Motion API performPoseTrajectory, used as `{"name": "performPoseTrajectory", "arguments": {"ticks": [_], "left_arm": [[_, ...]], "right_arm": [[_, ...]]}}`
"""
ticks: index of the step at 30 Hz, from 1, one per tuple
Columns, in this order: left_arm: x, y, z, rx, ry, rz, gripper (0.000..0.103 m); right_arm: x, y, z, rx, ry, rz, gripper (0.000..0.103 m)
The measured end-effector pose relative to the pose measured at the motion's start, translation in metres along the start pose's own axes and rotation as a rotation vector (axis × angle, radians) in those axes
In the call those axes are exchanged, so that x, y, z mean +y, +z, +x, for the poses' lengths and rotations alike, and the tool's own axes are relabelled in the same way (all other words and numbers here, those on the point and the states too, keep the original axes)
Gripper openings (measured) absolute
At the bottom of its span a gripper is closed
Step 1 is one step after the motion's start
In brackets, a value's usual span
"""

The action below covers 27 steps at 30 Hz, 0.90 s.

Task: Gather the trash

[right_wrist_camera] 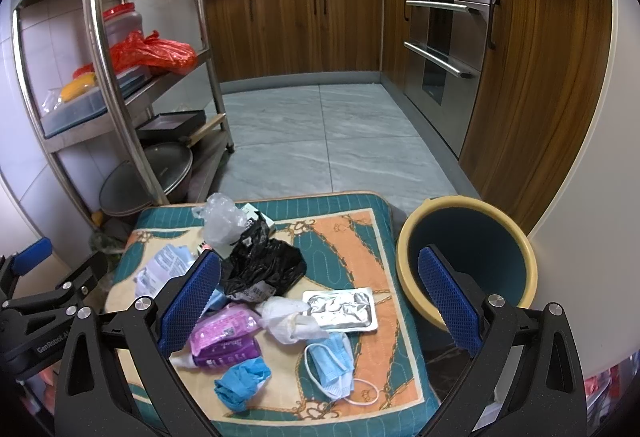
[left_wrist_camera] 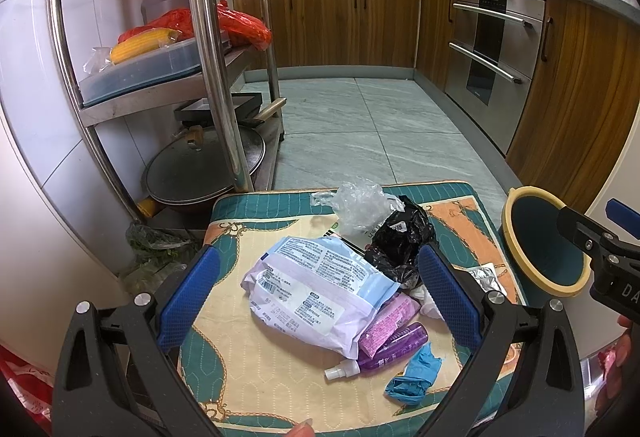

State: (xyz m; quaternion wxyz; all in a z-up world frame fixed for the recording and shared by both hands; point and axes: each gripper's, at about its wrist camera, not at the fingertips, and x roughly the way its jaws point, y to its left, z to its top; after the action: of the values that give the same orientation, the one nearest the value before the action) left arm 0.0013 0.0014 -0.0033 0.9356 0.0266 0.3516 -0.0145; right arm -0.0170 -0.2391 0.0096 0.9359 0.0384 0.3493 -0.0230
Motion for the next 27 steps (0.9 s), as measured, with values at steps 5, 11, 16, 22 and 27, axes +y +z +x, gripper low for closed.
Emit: {"name": "performPoseTrajectory", "arguments": {"ticks": [5,11,16,22,27], "left_arm": [[0.0,-0.001,0.001,0.001,0.003,-0.001,0.098],[0.005,0.002,0.007,-0.006,-0.084,-0.014,0.098],[0.024,0.029,0.032,-0.086,-0.088,-0.028,0.098],[0.029,0.026,0.085,-0.06,-0.036,0.118,0.096],[0.041,0.011,0.114,0.065,-0.107,0.094,0.086]], "right_arm": [[0.0,0.0,0.0,0.002,-0.001,-0.002,0.099],[-0.003,0.001,0.002,-0.006,-0.007,-0.01,0.099],[-0.012,0.027,0.017,-0.109,0.006,-0.066,0.098],[-0.028,0.045,0.075,-0.078,0.08,-0.045,0.098],[-0.016,0.036,0.126,0.036,0.161,-0.035,0.097]]}}
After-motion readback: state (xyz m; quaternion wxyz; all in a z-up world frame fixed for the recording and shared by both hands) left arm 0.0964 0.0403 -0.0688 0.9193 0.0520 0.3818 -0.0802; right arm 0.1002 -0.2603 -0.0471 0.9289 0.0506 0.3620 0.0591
